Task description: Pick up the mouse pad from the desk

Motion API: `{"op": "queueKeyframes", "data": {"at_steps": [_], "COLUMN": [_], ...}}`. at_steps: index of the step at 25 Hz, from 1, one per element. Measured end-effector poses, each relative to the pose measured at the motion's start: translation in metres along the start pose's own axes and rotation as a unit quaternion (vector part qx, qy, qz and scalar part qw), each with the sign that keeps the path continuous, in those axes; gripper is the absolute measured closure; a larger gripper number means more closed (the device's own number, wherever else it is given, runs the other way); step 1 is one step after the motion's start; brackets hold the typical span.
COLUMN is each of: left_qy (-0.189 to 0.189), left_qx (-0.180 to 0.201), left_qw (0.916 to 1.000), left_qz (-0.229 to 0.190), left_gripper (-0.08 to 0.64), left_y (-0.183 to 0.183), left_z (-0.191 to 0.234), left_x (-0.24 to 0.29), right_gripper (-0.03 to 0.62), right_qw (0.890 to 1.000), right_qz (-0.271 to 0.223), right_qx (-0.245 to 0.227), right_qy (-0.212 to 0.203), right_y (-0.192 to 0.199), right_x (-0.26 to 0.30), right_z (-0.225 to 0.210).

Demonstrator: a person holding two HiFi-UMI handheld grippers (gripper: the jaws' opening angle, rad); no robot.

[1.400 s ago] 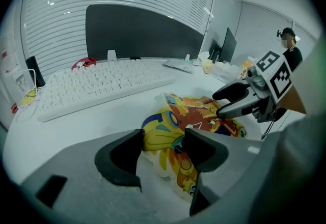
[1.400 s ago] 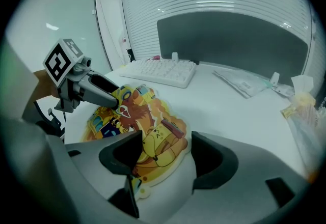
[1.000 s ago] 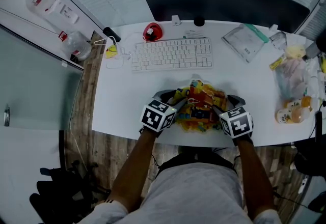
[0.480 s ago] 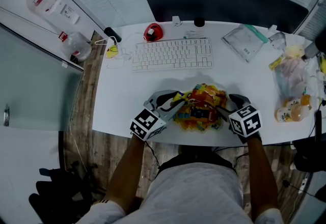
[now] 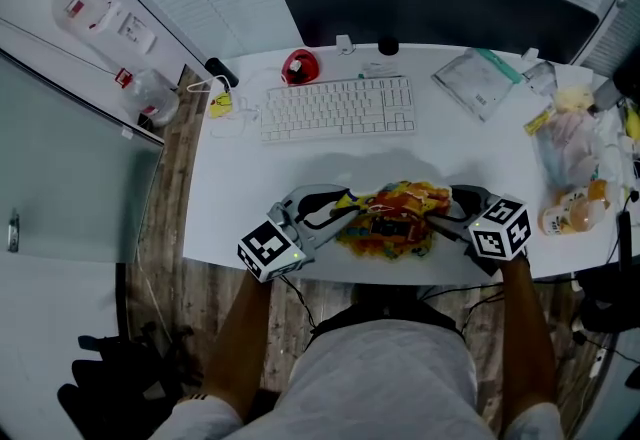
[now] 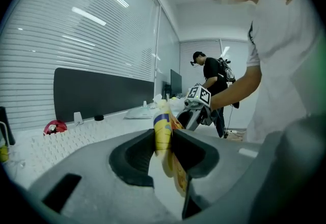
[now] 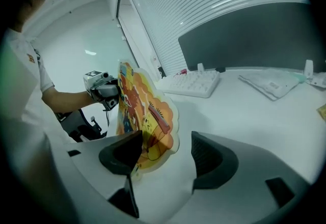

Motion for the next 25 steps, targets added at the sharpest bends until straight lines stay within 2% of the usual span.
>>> {"op": "queueKeyframes", "data": {"at_steps": [5,9,14,16,20,25], "left_qy": [0.006,-0.009,-0.048,-0.065,-0.095,-0.123], "left_qx": [0.006,0.009,-0.017,-0.026,-0.046,-0.062], "left_qw": [1.0,0.9999,0.9987,0.9975,0.9943,0.9901], "left_qz": [-0.003,-0.001,0.003,0.0,-0.016,-0.027], "left_gripper": [0.436,0.434,0.43,0.424,0.412,0.369], "left_y": [-0.003,-0.005,-0.003,-0.003,-0.004,-0.005], "left_z": [-0.004,-0.001,0.011,0.015,0.023,0.033], "left_x": [-0.002,-0.002,-0.006,-0.01,-0.019,-0.027], "right_gripper": [0.331,0.353,0.485,0.519,0.559,0.574], "right_qw": [0.999,0.997,0.996,0.995,0.989,0.977], "right_qz": [-0.029,-0.045,-0.075,-0.086,-0.108,-0.115], "right_qx": [0.0,-0.015,-0.035,-0.051,-0.097,-0.169], "right_qy": [-0.039,-0.057,-0.035,-0.024,0.006,0.068], "right_y": [-0.007,-0.014,-0.026,-0.032,-0.048,-0.069], "right_x": [-0.001,-0.004,-0.014,-0.019,-0.033,-0.051], "right_z": [0.008,0.02,0.029,0.035,0.05,0.068]}}
Point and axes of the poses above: the fingertips, and each gripper's own axes: x forward along the fingers, z to its left, y out of its underside, the point moved 4 cm from there along -x, backward along the fingers, and after that the axes turned 15 degrees about z, right-handed, at the moved point
